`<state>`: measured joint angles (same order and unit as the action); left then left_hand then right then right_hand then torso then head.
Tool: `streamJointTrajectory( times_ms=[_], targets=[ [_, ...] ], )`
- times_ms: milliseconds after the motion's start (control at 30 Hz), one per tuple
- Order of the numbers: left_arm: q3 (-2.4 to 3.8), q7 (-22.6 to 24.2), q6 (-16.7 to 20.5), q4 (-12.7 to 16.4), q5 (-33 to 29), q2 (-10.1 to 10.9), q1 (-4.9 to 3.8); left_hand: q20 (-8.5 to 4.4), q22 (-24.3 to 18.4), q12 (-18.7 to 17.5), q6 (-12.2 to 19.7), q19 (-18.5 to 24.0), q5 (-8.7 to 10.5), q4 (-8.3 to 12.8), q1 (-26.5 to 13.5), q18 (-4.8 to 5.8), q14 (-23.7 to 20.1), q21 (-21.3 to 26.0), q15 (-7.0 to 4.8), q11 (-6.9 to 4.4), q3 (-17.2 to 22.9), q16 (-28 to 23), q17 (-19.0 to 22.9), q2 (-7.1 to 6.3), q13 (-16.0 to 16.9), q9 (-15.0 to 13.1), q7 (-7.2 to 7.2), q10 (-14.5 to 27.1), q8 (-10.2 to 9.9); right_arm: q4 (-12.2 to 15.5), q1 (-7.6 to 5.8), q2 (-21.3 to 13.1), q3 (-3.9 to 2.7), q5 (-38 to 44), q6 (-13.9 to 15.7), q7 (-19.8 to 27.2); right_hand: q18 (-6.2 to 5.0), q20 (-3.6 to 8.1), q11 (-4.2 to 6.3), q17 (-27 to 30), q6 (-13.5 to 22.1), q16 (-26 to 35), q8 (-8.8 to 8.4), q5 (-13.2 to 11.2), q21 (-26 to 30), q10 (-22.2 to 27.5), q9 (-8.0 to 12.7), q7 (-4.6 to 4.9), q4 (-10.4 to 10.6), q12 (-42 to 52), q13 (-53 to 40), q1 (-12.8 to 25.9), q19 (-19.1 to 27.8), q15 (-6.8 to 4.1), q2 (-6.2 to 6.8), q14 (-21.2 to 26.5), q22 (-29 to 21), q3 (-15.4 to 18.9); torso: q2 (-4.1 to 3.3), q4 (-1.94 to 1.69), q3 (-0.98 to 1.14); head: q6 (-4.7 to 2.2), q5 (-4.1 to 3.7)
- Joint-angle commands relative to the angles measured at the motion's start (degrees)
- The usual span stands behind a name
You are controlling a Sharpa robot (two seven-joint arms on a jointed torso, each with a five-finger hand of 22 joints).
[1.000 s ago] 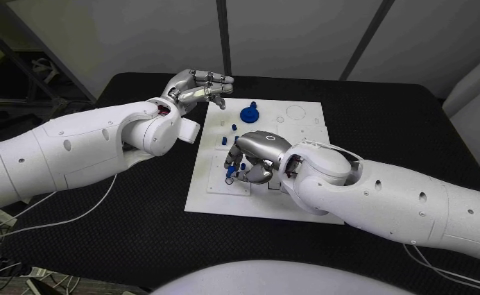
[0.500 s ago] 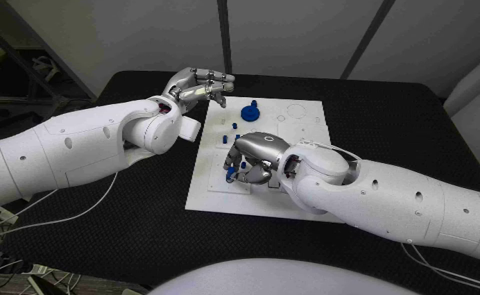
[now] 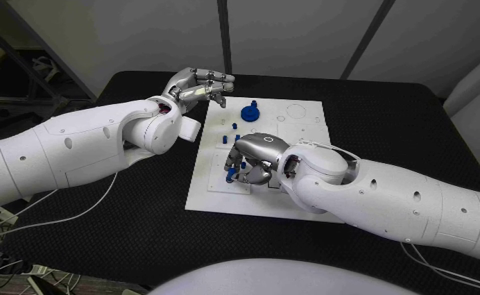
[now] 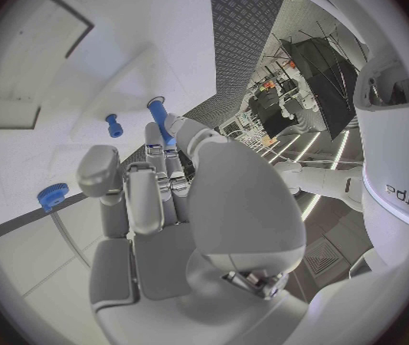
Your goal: Assemble the parts on the task board
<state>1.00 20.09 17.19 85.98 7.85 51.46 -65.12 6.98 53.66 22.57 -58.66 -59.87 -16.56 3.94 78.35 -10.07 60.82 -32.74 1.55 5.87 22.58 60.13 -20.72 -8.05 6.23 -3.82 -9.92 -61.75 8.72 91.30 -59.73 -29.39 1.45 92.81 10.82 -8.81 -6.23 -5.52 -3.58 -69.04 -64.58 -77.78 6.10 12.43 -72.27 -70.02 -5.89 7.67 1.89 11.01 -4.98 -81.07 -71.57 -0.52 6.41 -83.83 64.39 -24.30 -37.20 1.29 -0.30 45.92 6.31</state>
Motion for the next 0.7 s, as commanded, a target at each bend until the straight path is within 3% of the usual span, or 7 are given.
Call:
streamJointTrajectory(
  times_ms=[33,367,700],
  targets=[
    [0.04,0.2,-0.6,0.1,-0.1,0.0,-0.07,0.18,-0.1,0.2,0.4,0.4,0.09,-0.1,0.2,-0.30,-0.5,0.3,0.03,-0.02,-0.4,-0.2,0.1,0.41,0.1,0.0,-0.13,0.5,-0.2,-0.4,0.00,0.2,0.04,1.0,-1.2,-0.1,0.23,0.09,0.06,0.0,-0.3,-0.3,0.36,0.2,-0.1,-0.2,-0.1,0.00,0.1,-0.2,-0.1,0.1,-0.2,-0.36,-0.56,-2.6,0.0,0.0,0.00,-0.05,-0.05,0.01,-0.04],
    [0.04,0.2,-0.6,0.2,-0.1,0.1,-0.07,0.18,-0.1,0.2,0.4,0.4,0.09,-0.1,0.2,-0.30,-0.5,0.3,0.03,-0.02,-0.4,-0.2,0.1,0.41,0.1,0.0,-0.13,0.5,-0.2,-0.9,0.11,0.6,0.23,1.5,-4.1,-0.7,0.22,0.09,0.03,0.0,-0.3,-0.3,0.34,0.3,-0.1,-0.2,-0.1,0.03,0.0,-0.3,-0.1,0.1,-0.1,-0.34,-0.56,-2.6,-0.1,0.0,0.01,-0.01,-0.02,0.05,0.06],
    [0.05,0.2,-0.5,0.1,-0.1,0.1,-0.07,0.18,-0.1,0.2,0.4,0.4,0.09,-0.1,0.2,-0.30,-0.5,0.3,0.03,-0.02,-0.4,-0.2,0.1,0.41,0.1,0.0,-0.13,0.5,-0.2,-0.4,0.14,0.3,0.40,1.6,-4.1,-0.7,0.22,0.09,0.02,0.0,-0.3,-0.3,0.33,0.3,-0.1,-0.2,-0.1,0.04,0.0,-0.3,-0.1,0.1,-0.1,-0.34,-0.54,-2.6,-0.1,0.0,-0.04,0.00,0.03,-0.04,0.11]
  ],
)
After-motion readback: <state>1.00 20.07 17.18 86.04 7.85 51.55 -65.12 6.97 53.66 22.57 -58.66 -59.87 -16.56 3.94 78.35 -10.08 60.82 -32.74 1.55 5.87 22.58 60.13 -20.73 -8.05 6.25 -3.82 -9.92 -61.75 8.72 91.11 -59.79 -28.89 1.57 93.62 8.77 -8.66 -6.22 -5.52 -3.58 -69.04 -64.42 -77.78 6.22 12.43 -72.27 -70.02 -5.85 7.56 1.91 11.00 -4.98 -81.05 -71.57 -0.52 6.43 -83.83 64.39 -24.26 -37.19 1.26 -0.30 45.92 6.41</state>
